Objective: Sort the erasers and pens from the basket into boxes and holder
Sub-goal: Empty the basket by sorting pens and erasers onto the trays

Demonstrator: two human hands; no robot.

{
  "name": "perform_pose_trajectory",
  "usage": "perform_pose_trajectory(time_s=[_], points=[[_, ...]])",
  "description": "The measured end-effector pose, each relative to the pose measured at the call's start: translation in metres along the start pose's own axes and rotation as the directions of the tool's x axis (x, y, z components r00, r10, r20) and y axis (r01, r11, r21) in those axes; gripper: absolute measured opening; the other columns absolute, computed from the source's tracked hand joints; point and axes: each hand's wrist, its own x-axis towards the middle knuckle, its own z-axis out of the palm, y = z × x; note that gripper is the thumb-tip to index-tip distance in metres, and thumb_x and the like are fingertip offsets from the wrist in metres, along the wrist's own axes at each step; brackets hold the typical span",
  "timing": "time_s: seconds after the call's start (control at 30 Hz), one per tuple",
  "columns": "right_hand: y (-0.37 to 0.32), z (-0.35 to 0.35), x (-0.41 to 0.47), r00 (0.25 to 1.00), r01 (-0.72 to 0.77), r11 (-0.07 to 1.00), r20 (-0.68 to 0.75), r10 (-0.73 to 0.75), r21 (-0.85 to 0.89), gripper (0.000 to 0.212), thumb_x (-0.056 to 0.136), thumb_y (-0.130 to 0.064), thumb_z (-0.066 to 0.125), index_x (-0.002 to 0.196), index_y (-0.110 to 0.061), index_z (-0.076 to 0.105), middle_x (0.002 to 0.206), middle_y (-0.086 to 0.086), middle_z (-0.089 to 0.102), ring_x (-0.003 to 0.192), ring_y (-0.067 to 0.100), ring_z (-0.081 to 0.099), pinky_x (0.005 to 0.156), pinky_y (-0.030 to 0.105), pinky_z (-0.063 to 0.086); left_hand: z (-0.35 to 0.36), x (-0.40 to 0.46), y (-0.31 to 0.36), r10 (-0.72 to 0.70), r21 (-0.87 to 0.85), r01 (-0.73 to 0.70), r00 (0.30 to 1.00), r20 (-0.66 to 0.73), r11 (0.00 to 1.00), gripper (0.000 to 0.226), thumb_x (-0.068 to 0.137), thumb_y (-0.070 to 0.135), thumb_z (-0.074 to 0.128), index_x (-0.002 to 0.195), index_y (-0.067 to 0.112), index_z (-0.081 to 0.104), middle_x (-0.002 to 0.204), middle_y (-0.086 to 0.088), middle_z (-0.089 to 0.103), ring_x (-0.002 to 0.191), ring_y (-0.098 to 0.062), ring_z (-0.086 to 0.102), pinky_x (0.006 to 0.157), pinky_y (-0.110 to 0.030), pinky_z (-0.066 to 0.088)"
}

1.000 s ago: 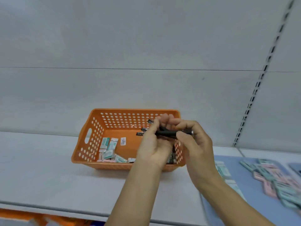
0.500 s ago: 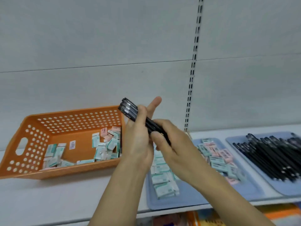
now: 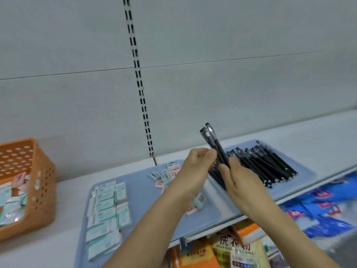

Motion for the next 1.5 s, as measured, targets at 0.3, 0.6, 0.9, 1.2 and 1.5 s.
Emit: perform_pose_trajectory(time_s=[0.3, 0.6, 0.9, 1.2, 1.5], points=[[0.095, -0.015, 0.025, 0.944, -0.262, 0.760, 0.007, 0.331, -0.596, 0.034, 0.105, -0.037, 0.022, 0.106, -0.013, 0.046, 0.088, 0.000, 0.059, 0.079, 0.023, 0.061, 0.055, 0.030, 0.033, 0.040, 0.120, -0.017, 0.110, 0.664, -0.147, 0.989, 0.098, 0.733, 0.062, 0.101, 0.041, 0.044, 0.152, 0.015, 0.022, 0.159, -0.006, 0.019, 0.141, -0.024, 0.030, 0.116, -0.037, 0.025], [0.111, 0.002, 0.014, 0.972, -0.232, 0.806, -0.164, 0.169, -0.544, 0.029, 0.084, -0.027, 0.070, 0.096, -0.001, 0.065, 0.091, 0.018, 0.062, 0.082, 0.038, 0.059, 0.059, 0.042, 0.048, 0.041, 0.120, -0.033, 0.060, 0.697, -0.098, 0.995, 0.079, 0.710, 0.058, 0.098, 0.041, 0.049, 0.147, 0.012, 0.034, 0.147, -0.009, 0.038, 0.133, -0.025, 0.040, 0.105, -0.034, 0.034], [0.015, 0.004, 0.005, 0.910, 0.177, 0.983, -0.373, -0.183, -0.049, 0.037, 0.096, -0.034, 0.038, 0.116, -0.016, 0.064, 0.115, 0.002, 0.062, 0.102, 0.022, 0.058, 0.082, 0.038, 0.047, -0.024, -0.005, -0.004, 0.463, 0.491, -0.319, 0.862, -0.206, 0.811, 0.034, 0.097, 0.037, 0.052, 0.131, 0.034, 0.049, 0.128, 0.021, 0.054, 0.119, 0.008, 0.047, 0.105, -0.023, 0.038], [-0.137, 0.069, 0.018, 0.891, 0.451, 0.825, -0.213, -0.400, 0.340, 0.020, 0.095, -0.029, 0.049, 0.102, -0.024, 0.066, 0.102, -0.017, 0.059, 0.099, 0.006, 0.058, 0.084, 0.019, 0.042, -0.170, -0.144, 0.010, 0.478, 0.435, -0.286, 0.764, -0.433, 0.853, 0.011, 0.092, 0.034, 0.061, 0.101, 0.035, 0.066, 0.095, 0.016, 0.072, 0.093, -0.004, 0.067, 0.082, -0.019, 0.051], [-0.274, 0.131, 0.047, 0.902, 0.364, 0.835, 0.068, -0.427, 0.413, 0.030, 0.096, -0.036, 0.050, 0.125, -0.031, 0.052, 0.123, -0.012, 0.050, 0.098, 0.004, 0.058, 0.085, 0.035, 0.051, -0.349, -0.173, -0.002, 0.150, 0.535, 0.234, 0.802, -0.578, 0.812, 0.030, 0.095, 0.031, 0.058, 0.125, 0.024, 0.056, 0.127, 0.002, 0.060, 0.108, -0.013, 0.058, 0.096, -0.035, 0.049]])
